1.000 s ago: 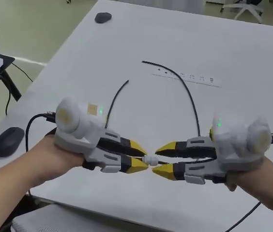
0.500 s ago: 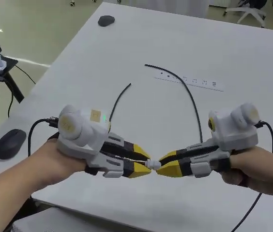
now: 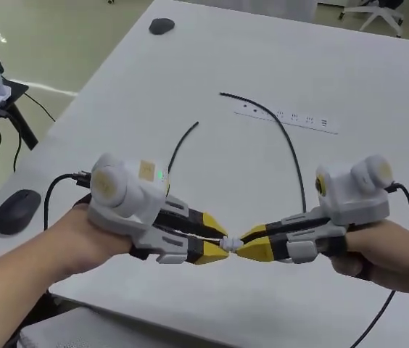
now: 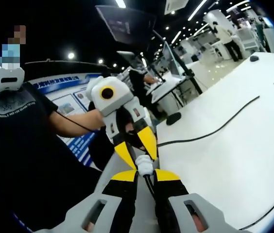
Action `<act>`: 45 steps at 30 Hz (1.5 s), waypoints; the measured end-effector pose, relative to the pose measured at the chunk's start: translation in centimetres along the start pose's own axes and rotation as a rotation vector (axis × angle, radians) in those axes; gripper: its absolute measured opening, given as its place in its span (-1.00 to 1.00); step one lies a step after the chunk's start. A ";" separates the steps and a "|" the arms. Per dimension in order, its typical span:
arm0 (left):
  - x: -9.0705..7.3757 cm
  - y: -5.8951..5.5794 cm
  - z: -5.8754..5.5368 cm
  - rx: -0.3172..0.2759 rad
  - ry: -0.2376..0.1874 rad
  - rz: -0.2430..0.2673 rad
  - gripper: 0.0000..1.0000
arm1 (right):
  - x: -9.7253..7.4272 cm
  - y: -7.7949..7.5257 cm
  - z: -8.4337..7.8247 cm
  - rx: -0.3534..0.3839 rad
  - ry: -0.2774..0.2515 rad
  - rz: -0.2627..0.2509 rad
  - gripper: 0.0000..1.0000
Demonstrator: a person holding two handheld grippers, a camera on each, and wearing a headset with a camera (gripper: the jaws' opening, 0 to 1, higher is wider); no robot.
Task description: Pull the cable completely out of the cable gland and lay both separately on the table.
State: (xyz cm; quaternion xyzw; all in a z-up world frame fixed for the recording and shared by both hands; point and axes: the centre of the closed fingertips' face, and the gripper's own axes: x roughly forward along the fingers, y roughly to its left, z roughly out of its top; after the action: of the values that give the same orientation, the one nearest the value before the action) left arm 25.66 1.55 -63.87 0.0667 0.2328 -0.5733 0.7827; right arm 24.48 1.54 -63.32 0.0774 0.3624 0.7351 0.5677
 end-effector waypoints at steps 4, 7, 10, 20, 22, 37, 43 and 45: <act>-0.1 0.1 -0.2 -0.033 0.002 -0.001 -0.70 | 0.1 -0.1 0.0 -0.168 0.028 -0.058 -0.84; 0.0 -0.1 -0.1 -0.072 0.001 -0.006 -0.70 | 0.1 -0.1 -0.1 -0.349 0.067 -0.124 -0.85; 0.0 -0.2 -0.1 -0.103 -0.011 -0.016 -0.70 | 0.1 -0.1 -0.3 -0.521 0.116 -0.199 -0.85; 0.2 -0.5 -0.3 -0.152 -0.015 -0.031 -0.70 | 0.4 -0.5 -1.0 -0.827 0.204 -0.364 -0.85; 0.1 -0.5 -0.2 -0.147 -0.019 -0.029 -0.70 | 0.3 -0.5 -0.9 -0.833 0.199 -0.369 -0.85; 0.3 -0.7 -0.1 -0.105 -0.020 -0.016 -0.70 | 0.1 -0.7 -1.0 -0.667 0.185 -0.380 -0.75; 0.3 -0.6 -0.1 -0.039 -0.020 0.008 -0.70 | -1.3 -2.6 -2.4 -0.602 0.286 -0.516 -0.69; 0.3 -0.5 -0.2 -0.027 -0.019 0.019 -0.70 | -1.5 -2.7 -2.4 -0.575 0.267 -0.531 -0.68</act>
State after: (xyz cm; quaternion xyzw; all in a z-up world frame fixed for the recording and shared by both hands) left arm 25.26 1.16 -64.08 0.0530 0.2326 -0.5631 0.7912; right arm 25.79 -0.62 -66.28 -0.2765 0.2202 0.6380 0.6841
